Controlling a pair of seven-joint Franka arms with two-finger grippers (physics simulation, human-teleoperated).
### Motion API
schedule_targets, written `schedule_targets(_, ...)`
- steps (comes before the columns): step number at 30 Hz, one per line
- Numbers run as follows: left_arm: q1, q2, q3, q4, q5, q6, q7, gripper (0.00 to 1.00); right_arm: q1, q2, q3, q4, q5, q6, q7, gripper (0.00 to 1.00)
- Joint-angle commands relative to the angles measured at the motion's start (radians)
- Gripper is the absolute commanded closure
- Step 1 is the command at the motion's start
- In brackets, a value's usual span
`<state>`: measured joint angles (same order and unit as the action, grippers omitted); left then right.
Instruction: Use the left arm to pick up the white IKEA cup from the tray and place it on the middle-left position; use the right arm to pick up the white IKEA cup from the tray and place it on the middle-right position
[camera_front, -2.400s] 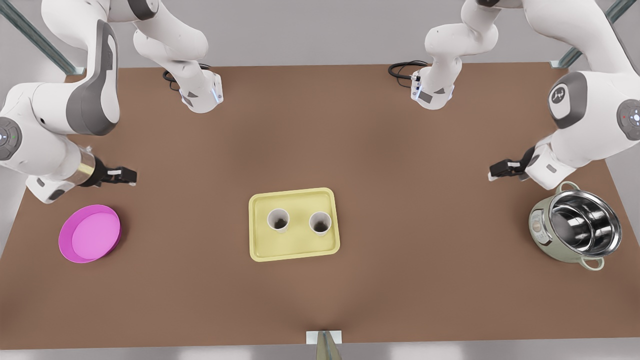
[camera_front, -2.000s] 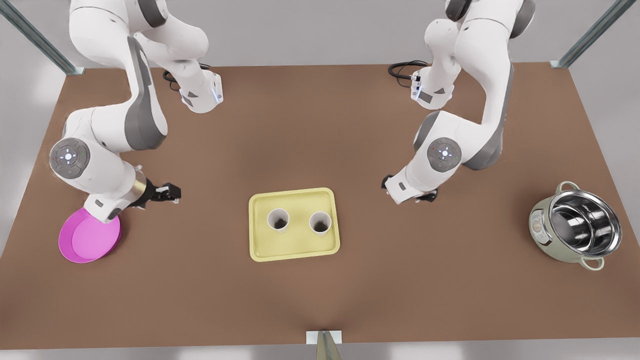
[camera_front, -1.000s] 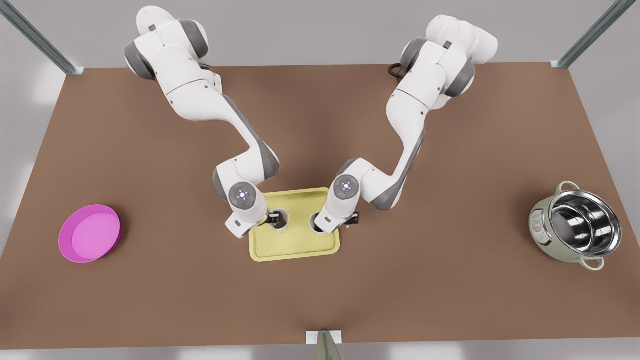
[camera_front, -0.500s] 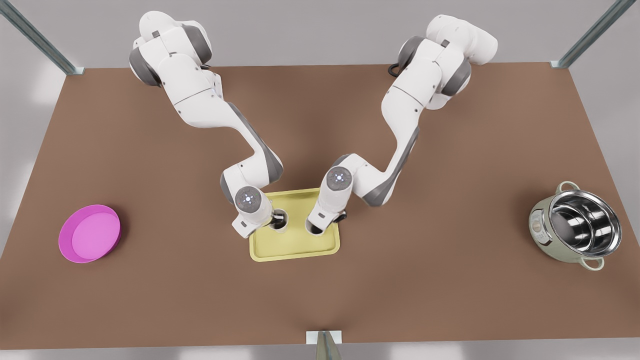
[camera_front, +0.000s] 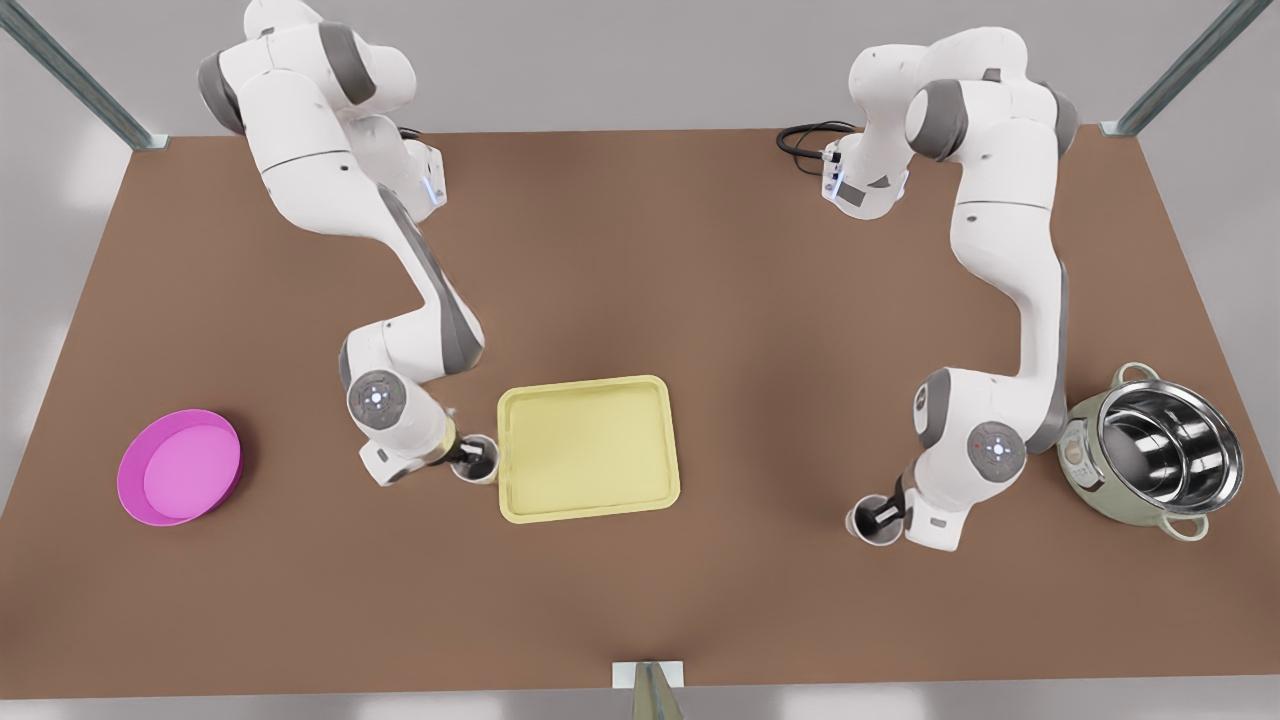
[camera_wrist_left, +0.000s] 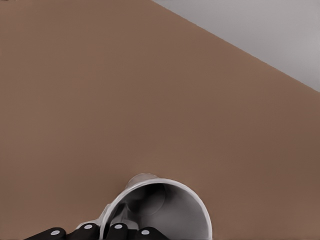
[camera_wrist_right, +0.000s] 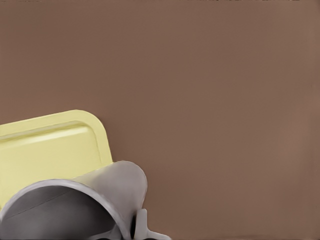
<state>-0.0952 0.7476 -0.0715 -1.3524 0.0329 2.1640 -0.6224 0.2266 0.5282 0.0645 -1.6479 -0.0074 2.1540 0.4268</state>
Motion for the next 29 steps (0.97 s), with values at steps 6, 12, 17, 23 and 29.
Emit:
schedule_targets(6,0.002,0.062,0.001,0.013,-0.016,0.137,0.521,0.96,-0.088,0.045,0.003,-0.049,0.081,0.041,-0.427,0.8)
schedule_targets(12,0.002,0.075,0.001,0.013,-0.015,0.169,0.521,0.0,-0.088,0.046,0.001,-0.052,0.081,0.041,-0.425,0.16)
schedule_targets(17,0.009,0.02,0.002,0.01,-0.01,0.064,0.54,0.0,-0.093,0.027,-0.003,-0.044,0.075,0.032,-0.424,0.02)
schedule_targets(23,0.038,-0.57,0.032,-0.143,-0.022,-0.464,0.633,0.0,-0.095,-0.258,-0.066,0.056,-0.028,-0.195,-0.421,0.0)
schedule_targets(29,0.04,-0.557,0.033,-0.125,-0.041,-0.466,0.613,0.0,-0.165,-0.422,-0.052,0.063,-0.017,-0.522,-0.419,0.0)
